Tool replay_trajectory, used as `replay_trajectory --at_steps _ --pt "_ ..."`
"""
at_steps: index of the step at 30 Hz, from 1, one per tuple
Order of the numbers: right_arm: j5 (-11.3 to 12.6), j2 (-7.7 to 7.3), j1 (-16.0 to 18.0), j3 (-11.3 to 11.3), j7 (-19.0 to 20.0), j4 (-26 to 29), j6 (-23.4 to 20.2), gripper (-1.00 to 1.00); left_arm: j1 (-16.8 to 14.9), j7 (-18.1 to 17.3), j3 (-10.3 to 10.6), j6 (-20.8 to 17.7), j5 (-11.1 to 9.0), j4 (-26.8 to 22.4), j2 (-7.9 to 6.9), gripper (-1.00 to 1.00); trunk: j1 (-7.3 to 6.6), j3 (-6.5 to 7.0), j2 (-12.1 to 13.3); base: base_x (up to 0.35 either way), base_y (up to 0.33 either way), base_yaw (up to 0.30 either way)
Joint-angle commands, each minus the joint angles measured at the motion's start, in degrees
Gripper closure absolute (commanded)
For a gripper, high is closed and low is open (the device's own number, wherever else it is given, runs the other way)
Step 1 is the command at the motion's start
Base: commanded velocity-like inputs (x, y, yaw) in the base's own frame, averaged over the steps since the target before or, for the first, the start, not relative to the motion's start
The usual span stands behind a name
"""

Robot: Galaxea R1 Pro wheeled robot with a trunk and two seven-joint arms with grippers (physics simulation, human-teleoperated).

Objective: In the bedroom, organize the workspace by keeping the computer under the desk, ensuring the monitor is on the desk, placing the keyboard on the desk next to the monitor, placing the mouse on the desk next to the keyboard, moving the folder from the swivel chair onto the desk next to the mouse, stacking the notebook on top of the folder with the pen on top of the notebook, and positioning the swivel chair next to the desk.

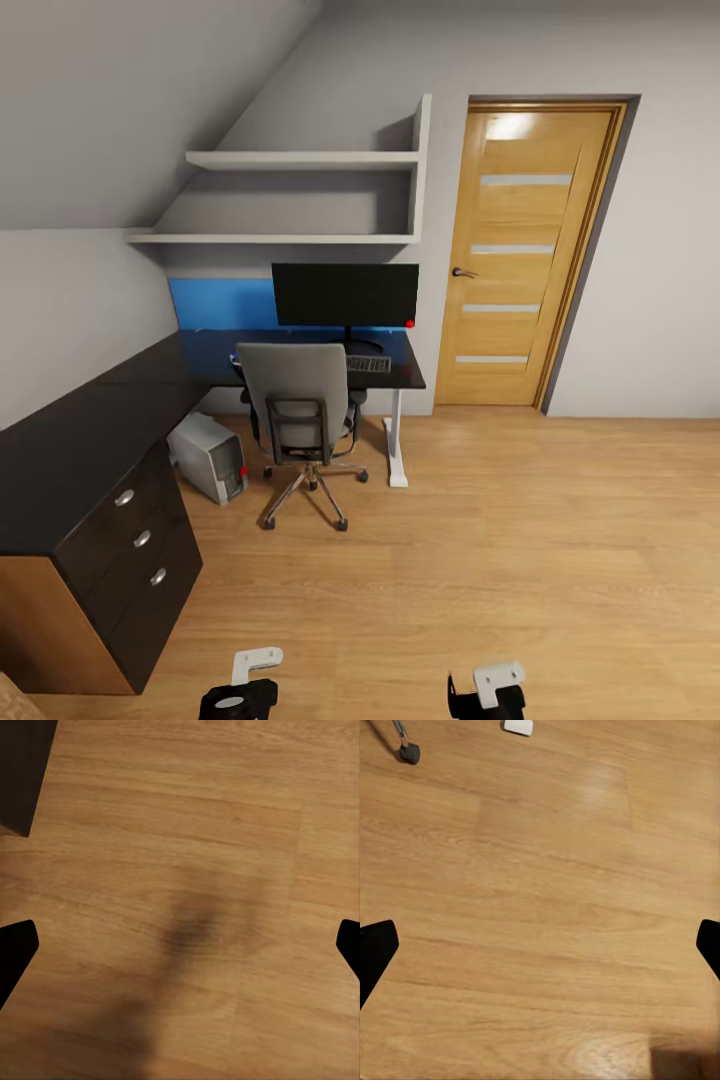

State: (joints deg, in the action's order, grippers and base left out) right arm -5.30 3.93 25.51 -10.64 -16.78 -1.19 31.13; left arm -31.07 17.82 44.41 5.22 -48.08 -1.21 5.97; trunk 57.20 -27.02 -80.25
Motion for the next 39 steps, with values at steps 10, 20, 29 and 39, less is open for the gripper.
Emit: replay_trajectory --at_steps 10,20,29,39 --pt "-0.6 -0.04 -2.0 -0.3 -0.6 -0.1 0.0 -1.00 0.0 0.2 0.5 0.1 -0.5 0.0 0.03 -1.00 -2.21 1.74 4.0 0.000 0.000 0.000" --pt "-0.6 -0.06 -2.4 -0.3 -0.6 -0.1 0.0 -1.00 0.0 0.1 0.5 -0.1 -0.4 0.0 0.09 -1.00 -4.40 3.54 8.0 0.000 0.000 0.000" --pt "-0.6 -0.06 -2.4 -0.3 -0.5 -0.1 0.0 -1.00 0.0 0.0 0.5 -0.1 -0.4 0.0 0.10 -1.00 -6.38 5.15 11.6 0.000 0.000 0.000" --pt "-0.6 -0.06 -2.4 -0.3 -0.5 -0.1 0.0 -1.00 0.0 0.1 0.5 -0.1 -0.5 0.0 0.10 -1.00 -8.58 6.95 15.6 0.000 0.000 0.000"
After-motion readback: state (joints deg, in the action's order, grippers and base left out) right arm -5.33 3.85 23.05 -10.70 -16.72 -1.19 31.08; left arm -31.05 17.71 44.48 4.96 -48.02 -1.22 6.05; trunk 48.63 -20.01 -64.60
